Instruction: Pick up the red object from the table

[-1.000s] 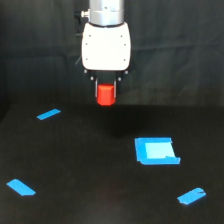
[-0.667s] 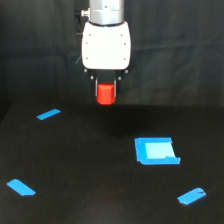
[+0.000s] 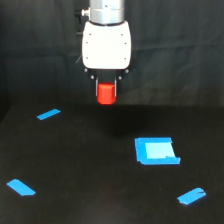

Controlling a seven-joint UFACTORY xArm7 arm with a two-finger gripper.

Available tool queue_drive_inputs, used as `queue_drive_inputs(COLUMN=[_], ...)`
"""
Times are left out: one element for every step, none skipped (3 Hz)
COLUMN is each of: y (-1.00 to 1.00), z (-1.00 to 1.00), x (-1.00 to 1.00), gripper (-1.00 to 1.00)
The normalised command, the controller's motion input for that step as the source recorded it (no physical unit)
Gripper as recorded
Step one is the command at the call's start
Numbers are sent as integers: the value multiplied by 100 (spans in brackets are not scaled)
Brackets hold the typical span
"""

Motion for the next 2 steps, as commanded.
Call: queue_drive_inputs(y=[-10,1], z=[4,7], x=[-1,8], gripper=[-98,-91])
